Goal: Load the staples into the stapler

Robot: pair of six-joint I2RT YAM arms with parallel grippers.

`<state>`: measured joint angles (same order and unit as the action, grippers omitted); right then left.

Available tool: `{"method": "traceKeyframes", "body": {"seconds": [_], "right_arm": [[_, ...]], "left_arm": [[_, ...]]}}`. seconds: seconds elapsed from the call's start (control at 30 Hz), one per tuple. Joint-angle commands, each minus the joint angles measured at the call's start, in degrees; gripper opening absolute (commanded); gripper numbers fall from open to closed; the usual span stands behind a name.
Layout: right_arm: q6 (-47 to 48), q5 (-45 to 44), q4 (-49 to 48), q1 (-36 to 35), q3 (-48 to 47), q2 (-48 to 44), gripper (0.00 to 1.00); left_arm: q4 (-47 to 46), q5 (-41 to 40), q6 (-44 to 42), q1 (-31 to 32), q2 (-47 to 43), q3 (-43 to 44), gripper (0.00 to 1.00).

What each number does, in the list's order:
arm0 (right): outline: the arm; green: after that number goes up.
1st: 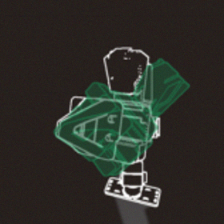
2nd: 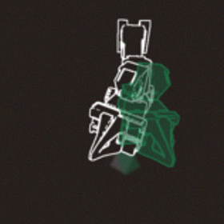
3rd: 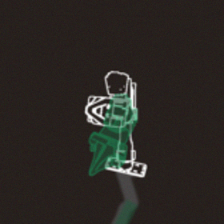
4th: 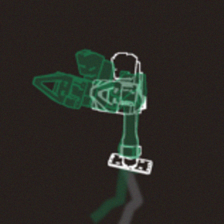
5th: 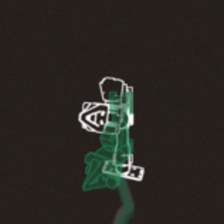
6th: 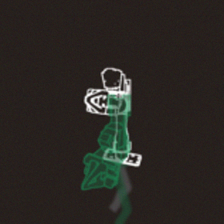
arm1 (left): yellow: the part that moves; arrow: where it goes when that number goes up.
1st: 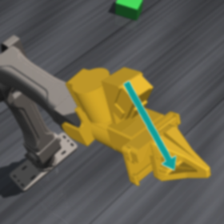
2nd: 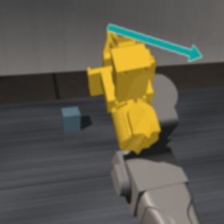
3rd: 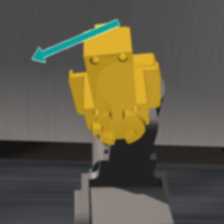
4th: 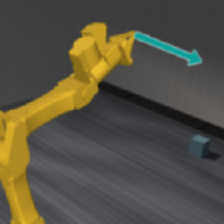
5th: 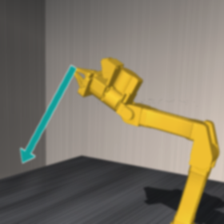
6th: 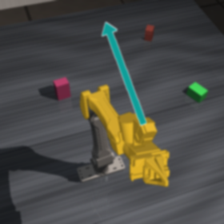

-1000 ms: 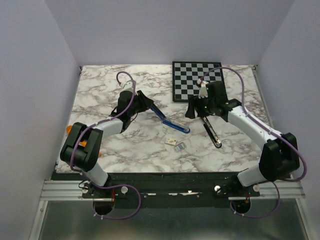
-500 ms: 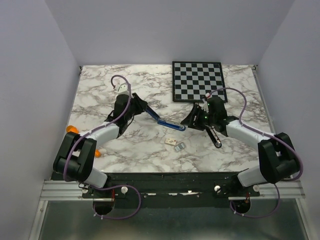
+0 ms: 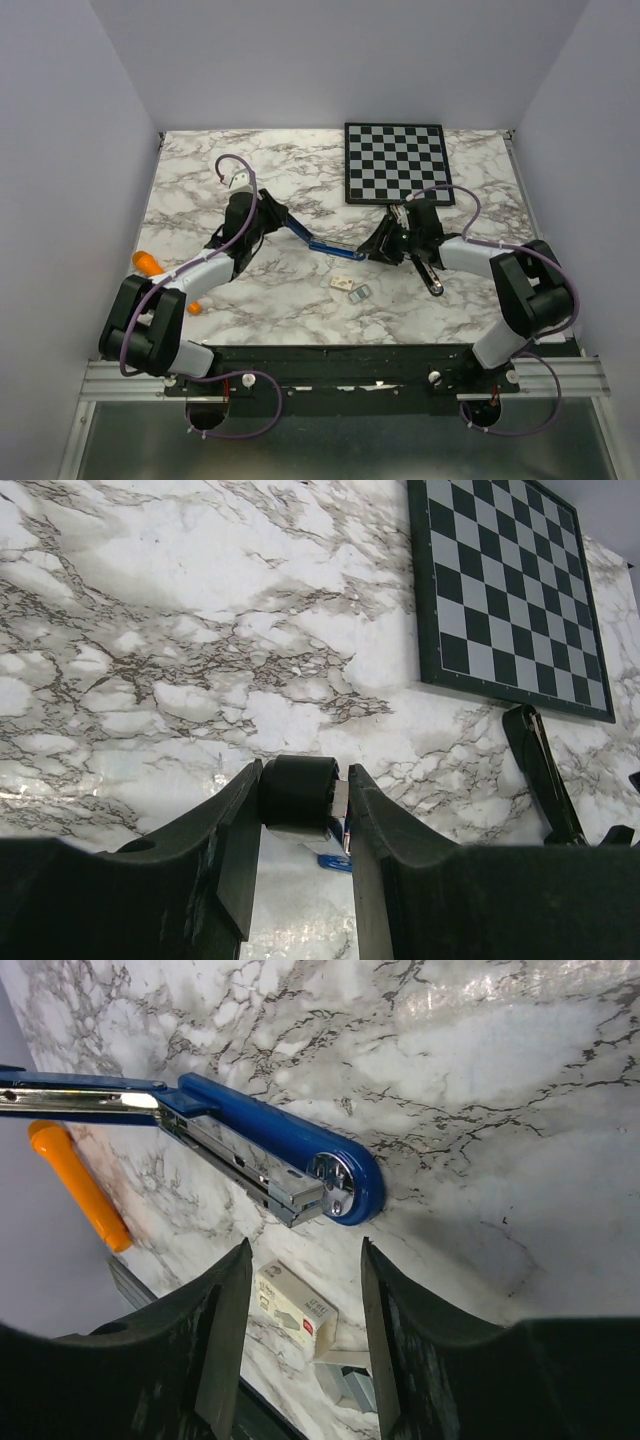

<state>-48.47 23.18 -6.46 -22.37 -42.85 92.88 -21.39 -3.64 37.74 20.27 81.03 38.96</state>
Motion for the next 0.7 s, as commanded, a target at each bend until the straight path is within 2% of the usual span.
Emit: {"method": "traceKeyframes", "body": {"seconds": [0.0,0.2,0.67], "right_arm": [[-1.19,0.55,-3.38,0.22,-1.71,2.47,0.54],[-2.51,3.01,-7.24,0.22,-2.59,5.73,0.47],[-4.62,5.82,-11.38,0.57,-2.59,9.33,0.40]], "left_arm": [[5.48,-3.48,-2.49,0.03,-1.23,-1.26,0.00],[6.53,-4.01,-2.67,0.56,-2.19,-0.99,0.00],[8.03,-4.80,-3.19,2.49,-3.16,0.15,0.00]]}}
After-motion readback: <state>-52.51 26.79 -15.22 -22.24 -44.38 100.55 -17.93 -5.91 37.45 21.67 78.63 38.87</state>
